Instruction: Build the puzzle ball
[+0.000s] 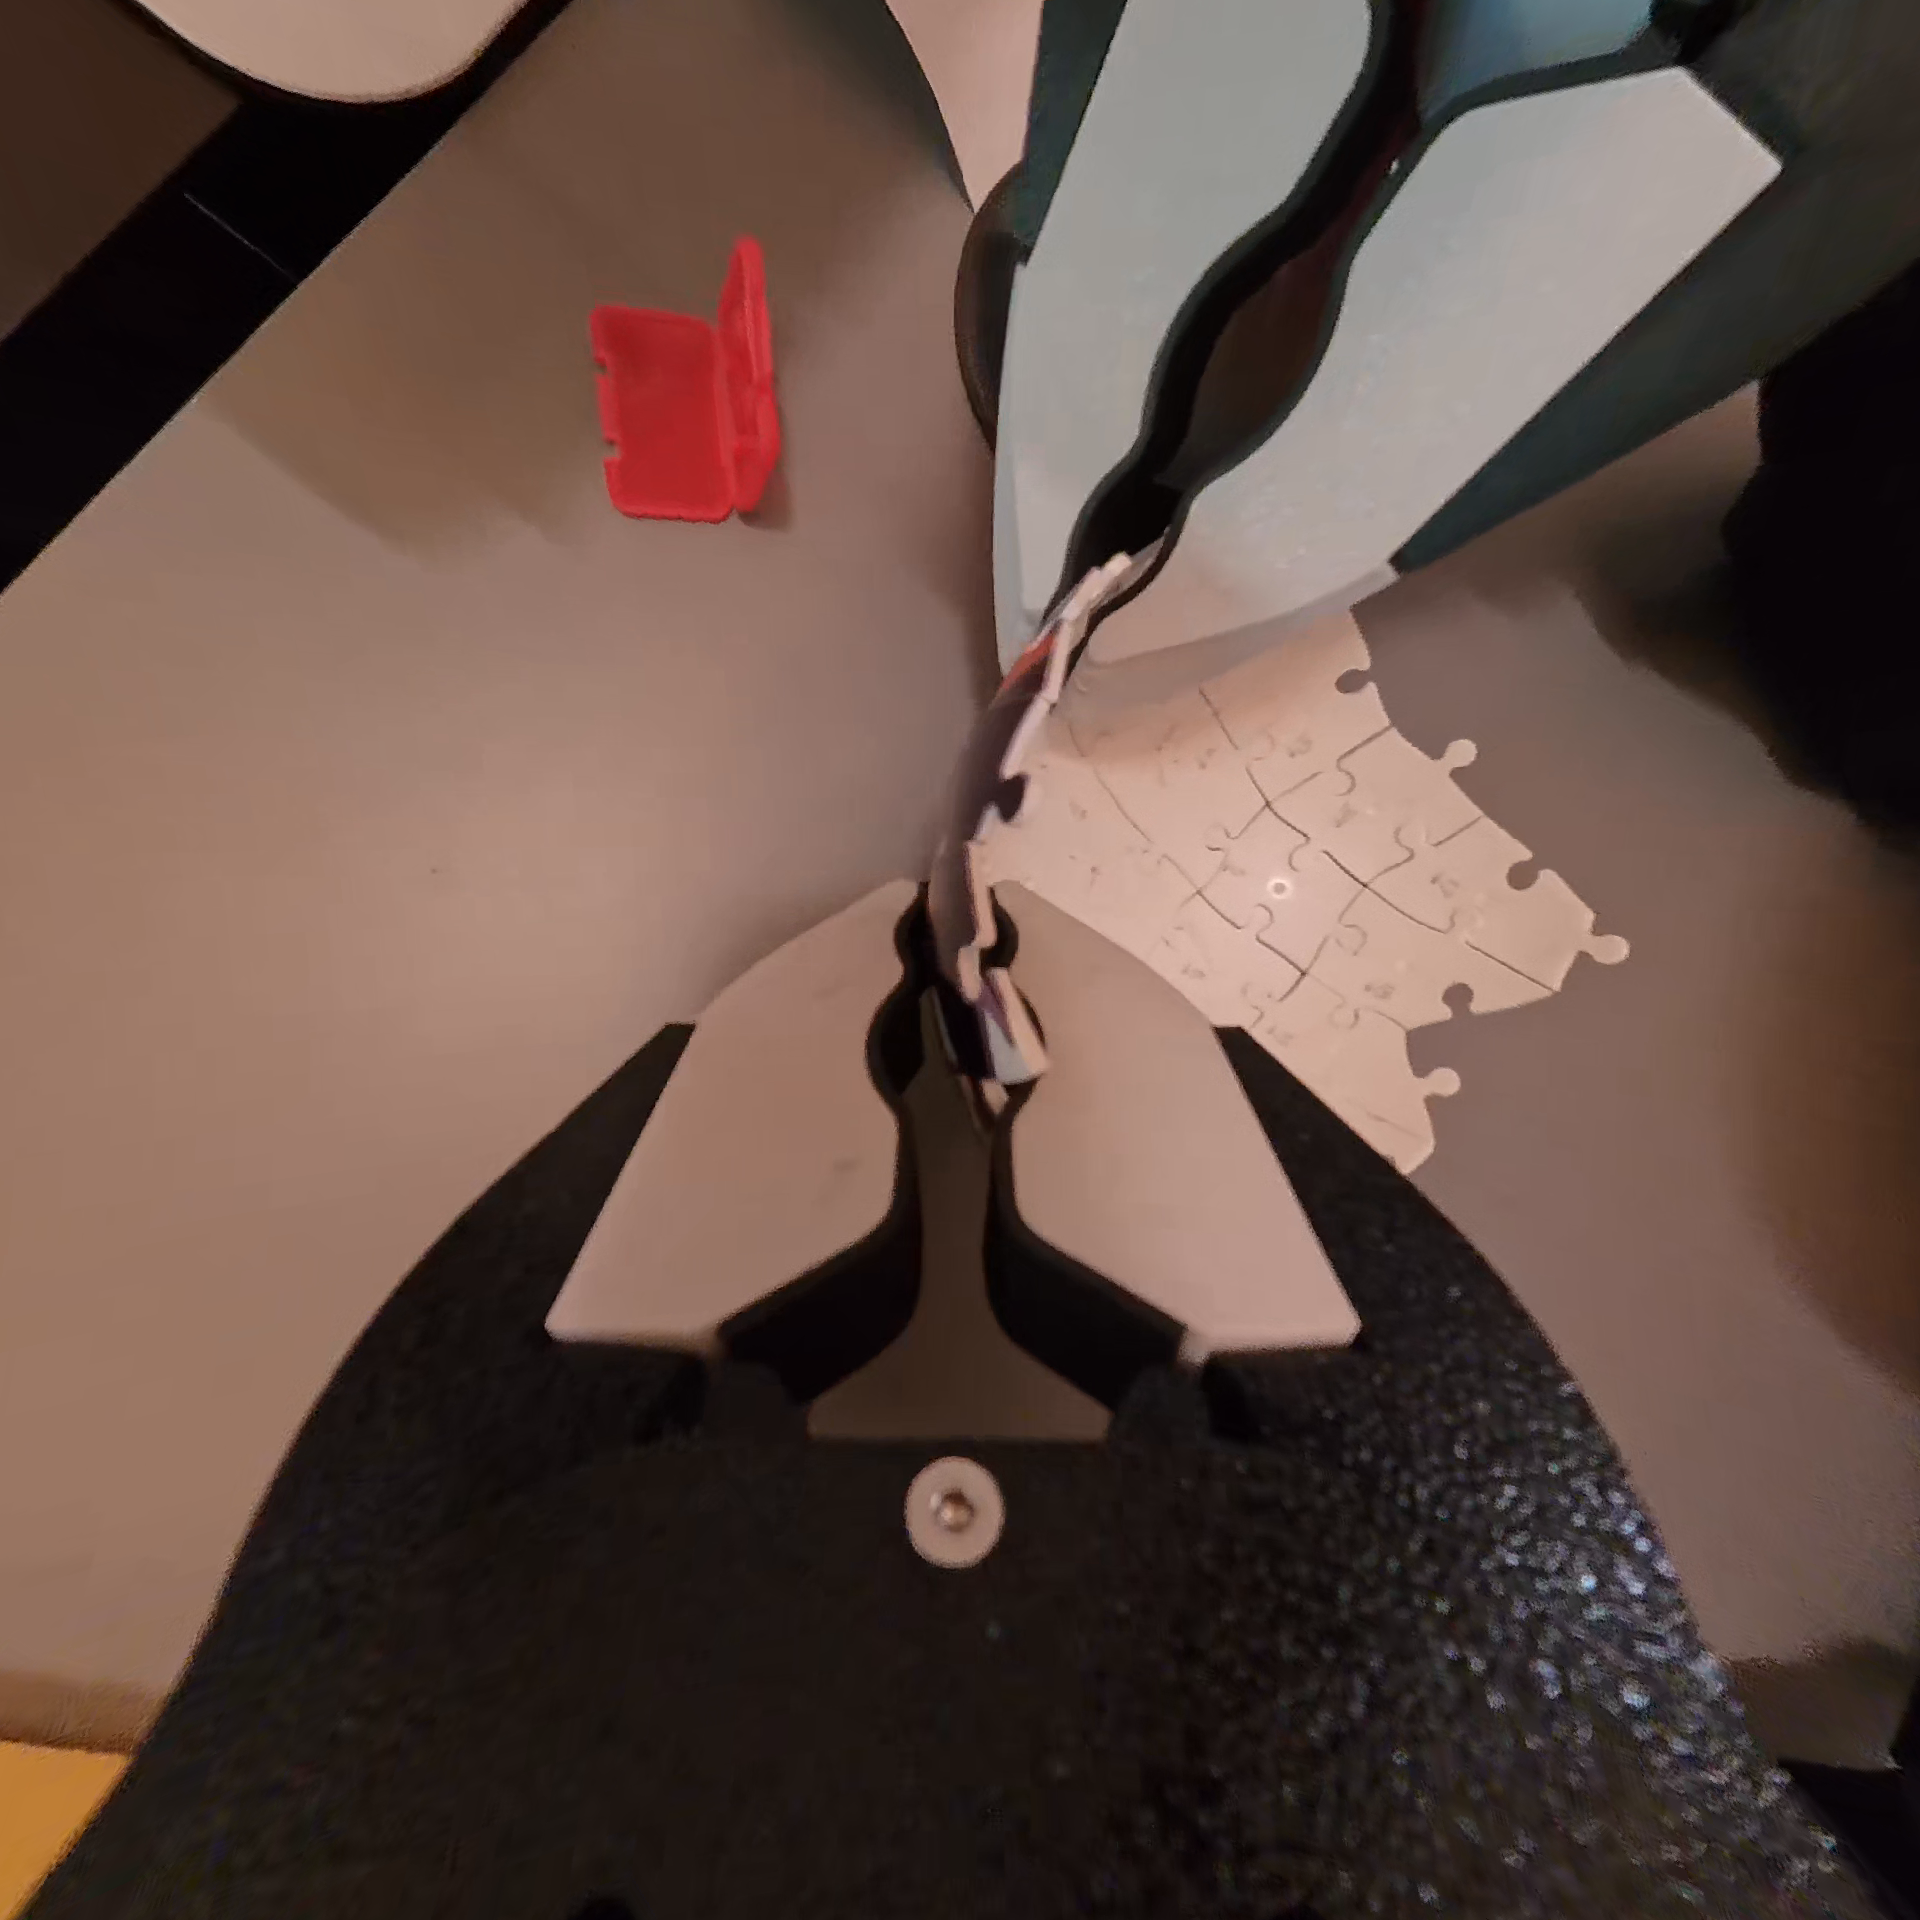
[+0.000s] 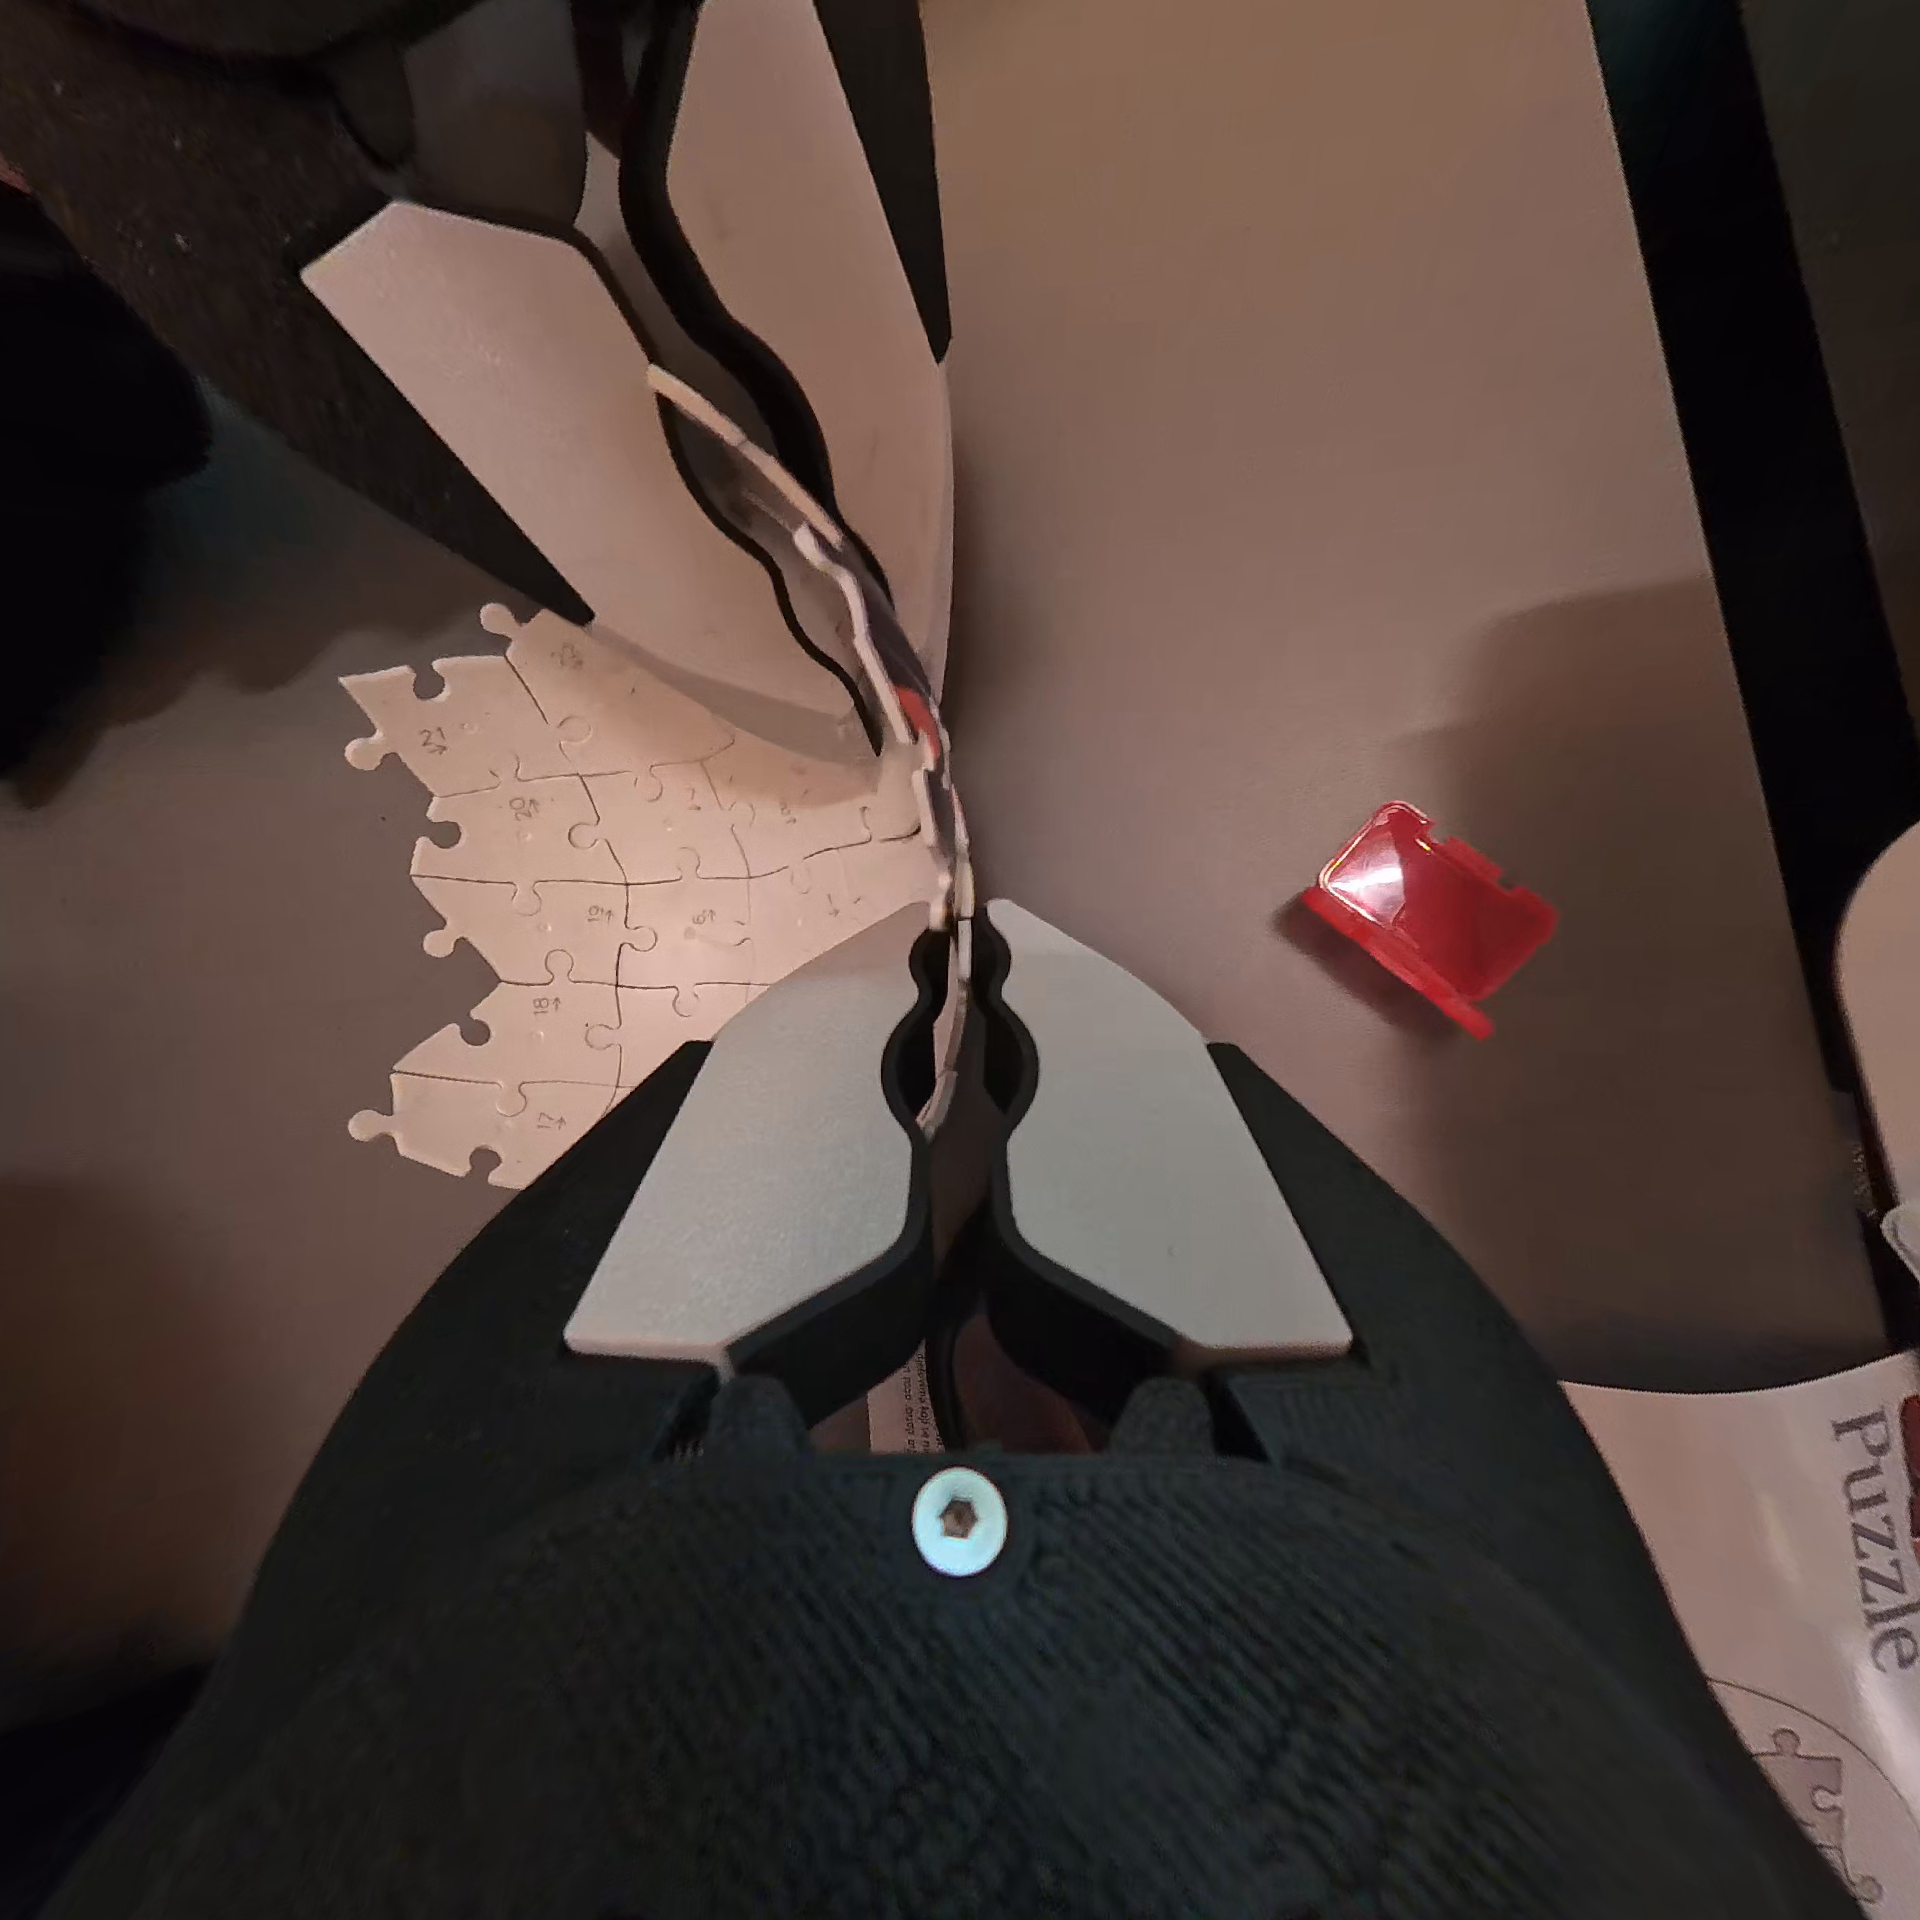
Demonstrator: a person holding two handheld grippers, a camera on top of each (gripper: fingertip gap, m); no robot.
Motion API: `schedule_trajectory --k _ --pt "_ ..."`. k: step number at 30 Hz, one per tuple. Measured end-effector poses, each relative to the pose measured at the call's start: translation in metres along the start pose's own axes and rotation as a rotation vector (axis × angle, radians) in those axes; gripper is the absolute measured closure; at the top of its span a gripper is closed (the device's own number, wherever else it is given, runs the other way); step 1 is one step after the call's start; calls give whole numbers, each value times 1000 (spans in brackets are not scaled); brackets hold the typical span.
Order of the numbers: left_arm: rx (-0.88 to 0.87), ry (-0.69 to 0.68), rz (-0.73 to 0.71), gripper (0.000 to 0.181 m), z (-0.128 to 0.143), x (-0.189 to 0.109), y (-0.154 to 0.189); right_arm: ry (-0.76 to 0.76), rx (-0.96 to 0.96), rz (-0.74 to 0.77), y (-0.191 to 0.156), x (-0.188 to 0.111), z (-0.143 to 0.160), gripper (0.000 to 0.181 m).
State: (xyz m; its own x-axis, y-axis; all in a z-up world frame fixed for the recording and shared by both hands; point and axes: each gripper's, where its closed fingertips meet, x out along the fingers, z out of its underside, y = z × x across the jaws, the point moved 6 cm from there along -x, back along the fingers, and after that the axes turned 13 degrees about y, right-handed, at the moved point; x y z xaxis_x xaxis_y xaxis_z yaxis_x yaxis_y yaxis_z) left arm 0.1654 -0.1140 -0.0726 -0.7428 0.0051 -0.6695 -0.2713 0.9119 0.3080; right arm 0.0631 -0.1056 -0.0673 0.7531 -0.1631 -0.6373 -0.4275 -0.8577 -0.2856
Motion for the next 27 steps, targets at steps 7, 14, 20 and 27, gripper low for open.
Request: schedule_trajectory --k 7,14,20,27 --pt "-55 -3 -8 175 1 0 -1 3 -7 -5 0 0 0 178" --pt "-34 -29 -44 174 -1 0 0 9 -24 -18 1 0 0 178" --pt "-59 -44 -49 174 -1 0 0 0 -73 -18 1 1 -1 178" --pt "-63 -54 -50 174 -1 0 -1 3 -80 -28 1 1 -1 177"
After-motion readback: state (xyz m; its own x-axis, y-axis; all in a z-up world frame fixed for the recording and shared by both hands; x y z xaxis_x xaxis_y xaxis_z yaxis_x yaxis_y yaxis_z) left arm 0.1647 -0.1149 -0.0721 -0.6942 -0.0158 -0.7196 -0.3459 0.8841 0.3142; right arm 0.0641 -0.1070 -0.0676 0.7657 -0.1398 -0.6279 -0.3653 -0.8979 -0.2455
